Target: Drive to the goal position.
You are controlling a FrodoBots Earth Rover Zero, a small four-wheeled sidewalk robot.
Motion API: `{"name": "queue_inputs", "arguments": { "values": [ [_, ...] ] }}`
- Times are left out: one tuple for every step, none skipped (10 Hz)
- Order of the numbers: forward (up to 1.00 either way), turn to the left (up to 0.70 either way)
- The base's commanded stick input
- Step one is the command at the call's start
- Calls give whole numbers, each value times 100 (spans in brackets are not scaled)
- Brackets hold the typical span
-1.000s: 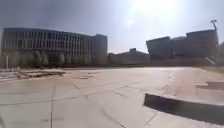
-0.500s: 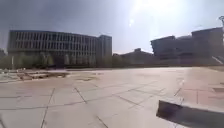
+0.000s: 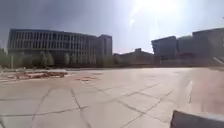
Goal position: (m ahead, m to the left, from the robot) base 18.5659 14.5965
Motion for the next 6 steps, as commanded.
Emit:
{"name": "queue_inputs", "arguments": {
  "values": [
    [70,1],
    [70,1],
    [70,1],
    [70,1],
    [70,1],
    [70,1]
  ]
}}
